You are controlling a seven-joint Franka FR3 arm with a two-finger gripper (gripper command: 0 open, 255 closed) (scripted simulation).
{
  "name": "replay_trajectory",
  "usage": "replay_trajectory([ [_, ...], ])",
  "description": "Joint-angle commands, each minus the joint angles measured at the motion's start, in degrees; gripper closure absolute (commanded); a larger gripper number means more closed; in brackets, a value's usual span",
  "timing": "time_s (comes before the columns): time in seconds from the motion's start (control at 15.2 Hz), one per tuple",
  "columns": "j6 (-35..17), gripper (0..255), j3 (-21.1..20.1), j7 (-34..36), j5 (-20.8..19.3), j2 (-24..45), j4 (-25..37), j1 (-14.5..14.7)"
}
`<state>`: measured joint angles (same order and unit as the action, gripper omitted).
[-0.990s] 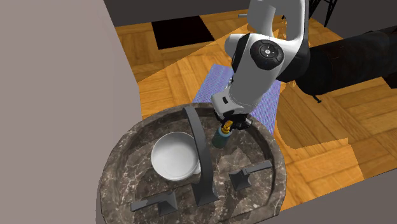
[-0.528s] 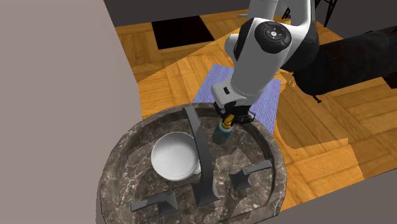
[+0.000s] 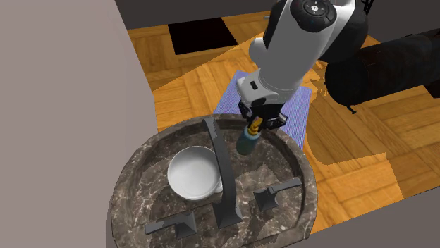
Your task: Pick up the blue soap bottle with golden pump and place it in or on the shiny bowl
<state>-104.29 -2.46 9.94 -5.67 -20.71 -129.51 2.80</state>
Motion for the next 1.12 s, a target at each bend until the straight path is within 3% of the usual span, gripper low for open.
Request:
replay_trajectory([
  [0.0,1.5,255,0.0,-0.1,0.0,-0.2,1.3,0.0],
  [0.79,10.0,255,-0.1,-0.9,0.2,-0.4,9.7,0.0],
  [1.06,11.9,255,2.4,-5.0,-1.0,5.6,17.9,-1.6],
])
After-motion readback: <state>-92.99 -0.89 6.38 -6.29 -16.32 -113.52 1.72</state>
